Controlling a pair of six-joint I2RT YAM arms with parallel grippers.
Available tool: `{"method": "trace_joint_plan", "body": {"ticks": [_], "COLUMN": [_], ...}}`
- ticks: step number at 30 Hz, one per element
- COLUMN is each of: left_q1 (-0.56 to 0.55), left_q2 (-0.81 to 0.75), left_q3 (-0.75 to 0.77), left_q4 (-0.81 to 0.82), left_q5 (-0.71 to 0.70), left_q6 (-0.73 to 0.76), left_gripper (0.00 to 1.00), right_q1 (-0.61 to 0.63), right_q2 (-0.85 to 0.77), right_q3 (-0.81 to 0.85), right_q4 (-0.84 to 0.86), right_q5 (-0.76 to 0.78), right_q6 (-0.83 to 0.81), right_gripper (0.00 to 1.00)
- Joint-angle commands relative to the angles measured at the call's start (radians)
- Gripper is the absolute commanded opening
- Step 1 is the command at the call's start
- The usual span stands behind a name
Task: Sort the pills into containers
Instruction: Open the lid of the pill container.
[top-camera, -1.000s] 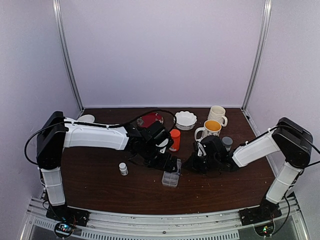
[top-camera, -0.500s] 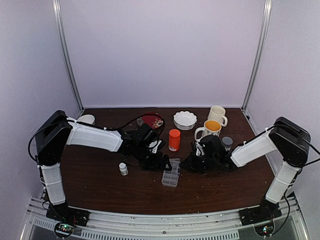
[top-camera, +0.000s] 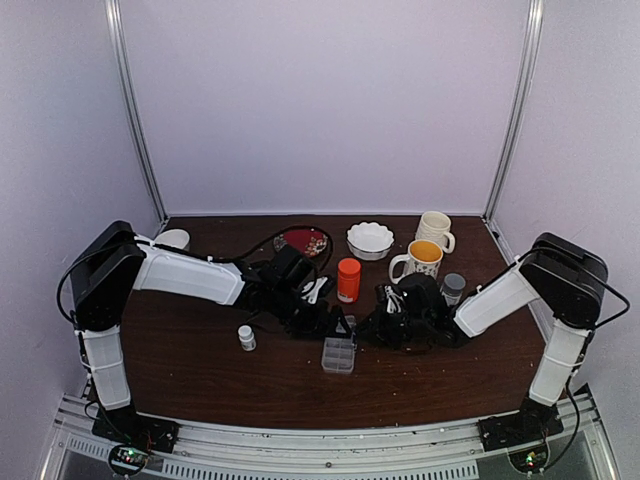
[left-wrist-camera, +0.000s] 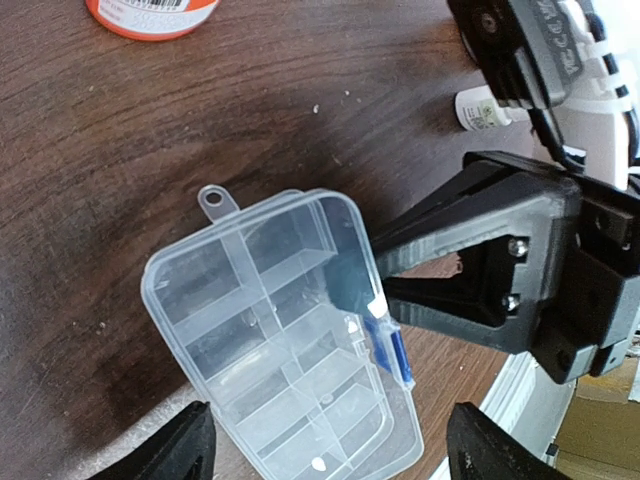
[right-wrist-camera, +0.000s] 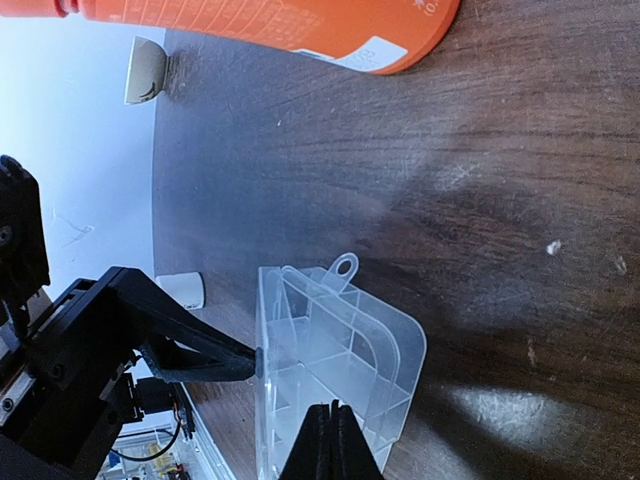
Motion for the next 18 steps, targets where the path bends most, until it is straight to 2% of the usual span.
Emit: {"method": "trace_joint_plan", "body": {"ticks": [1, 13, 18], "left_q1": [0.015, 0.015, 0.015], "left_q2": [-0.004, 0.019, -0.013], "left_q3": [-0.004, -0.004, 0.021], "left_q4": [0.054, 0.093, 0.028], "left_q5": [0.034, 0.067, 0.027], "left_q6": [-0.006, -0.003, 0.040], "left_gripper": [0.83, 0.83, 0.83], "right_q1": [-0.004, -0.004, -0.004], "right_q2": [0.033, 0.054, 0.076], "right_q3": [-0.002, -0.009, -0.011], "right_q4": [0.091, 0.102, 0.093], "right_q5": [-0.041, -0.064, -0.063], "right_q6": [0.030, 0.024, 0.023], "right_gripper": [0.00, 0.03, 0.05]}}
